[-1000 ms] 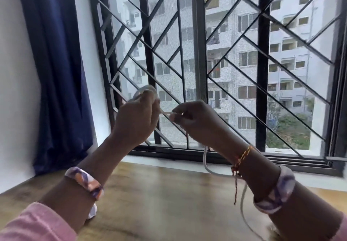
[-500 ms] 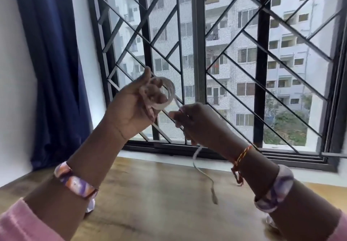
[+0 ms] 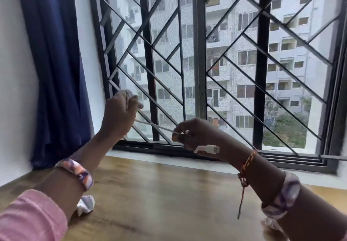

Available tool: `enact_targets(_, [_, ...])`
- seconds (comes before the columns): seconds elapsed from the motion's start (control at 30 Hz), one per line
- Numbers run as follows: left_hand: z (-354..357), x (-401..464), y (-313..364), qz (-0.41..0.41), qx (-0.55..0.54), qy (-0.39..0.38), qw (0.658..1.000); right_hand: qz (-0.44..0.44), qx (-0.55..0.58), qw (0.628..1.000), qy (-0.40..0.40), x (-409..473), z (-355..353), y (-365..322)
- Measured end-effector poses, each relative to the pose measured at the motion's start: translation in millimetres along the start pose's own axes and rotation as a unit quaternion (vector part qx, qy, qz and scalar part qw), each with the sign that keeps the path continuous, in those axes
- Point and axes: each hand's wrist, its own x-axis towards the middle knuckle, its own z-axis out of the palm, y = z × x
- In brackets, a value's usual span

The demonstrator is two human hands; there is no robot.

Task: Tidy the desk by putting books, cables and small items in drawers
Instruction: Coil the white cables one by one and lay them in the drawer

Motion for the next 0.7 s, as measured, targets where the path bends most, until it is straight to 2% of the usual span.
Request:
enact_targets(0.07, [-2.5, -6.8, -8.4, 0.018, 0.065, -0.125, 0.990, -0.007, -0.082, 0.997, 0.001, 4.3, -7.1, 4.5])
enact_targets(0.1, [-3.6, -8.9, -10.0, 0.002, 0.082, -0.200, 0.976, -0.007, -0.129, 0.992, 0.000, 5.3, -10.5, 6.2])
enact_targets(0.13, [-4.8, -10.2, -10.0, -0.026, 0.093, -0.282, 0.955, -0.009, -0.176, 0.984, 0.005, 4.9, -13.9, 6.8])
enact_targets(0.2, [-9.1, -10.5, -9.7, -0.089, 0.101, -0.437, 0.889, -0.026, -0.259, 0.965, 0.030, 2.0, -18.9, 10.0])
enact_targets(0.23, [-12.4, -10.8, -7.9, -0.121, 0.077, -0.507, 0.850, -0.046, -0.277, 0.959, 0.039, 0.3, -20.0, 13.4])
enact_targets(0.3, [-18.9, -12.9, -1.4, -0.145, -0.043, -0.604, 0.782, -0.064, -0.271, 0.960, 0.024, -2.1, -18.6, 20.9])
enact_targets(0.37, [-24.5, -15.5, 8.5, -0.141, -0.220, -0.630, 0.731, -0.047, -0.234, 0.971, -0.012, -2.0, -12.2, 28.1])
enact_targets(0.43, [-25.3, -20.7, 19.9, -0.145, -0.387, -0.596, 0.688, -0.038, -0.188, 0.981, -0.023, -0.3, -3.4, 31.7])
enact_targets(0.47, [-23.1, -24.2, 25.8, -0.165, -0.461, -0.548, 0.678, -0.043, -0.172, 0.984, -0.015, 0.7, 0.3, 31.3])
enact_targets(0.53, [-17.3, -29.3, 40.6, -0.240, -0.591, -0.400, 0.658, -0.045, -0.159, 0.986, 0.009, 2.7, 5.5, 26.1])
enact_targets(0.63, [1.3, -22.1, 53.6, -0.360, -0.709, -0.153, 0.586, -0.043, -0.178, 0.983, 0.017, 3.3, 8.8, 13.5])
enact_targets(0.67, [9.2, -18.2, 53.1, -0.374, -0.718, -0.082, 0.581, -0.044, -0.191, 0.981, 0.009, 2.2, 10.4, 8.0])
enact_targets(0.7, [17.0, -16.1, 52.0, -0.374, -0.708, -0.024, 0.599, -0.050, -0.207, 0.977, -0.002, 0.4, 12.0, 2.5])
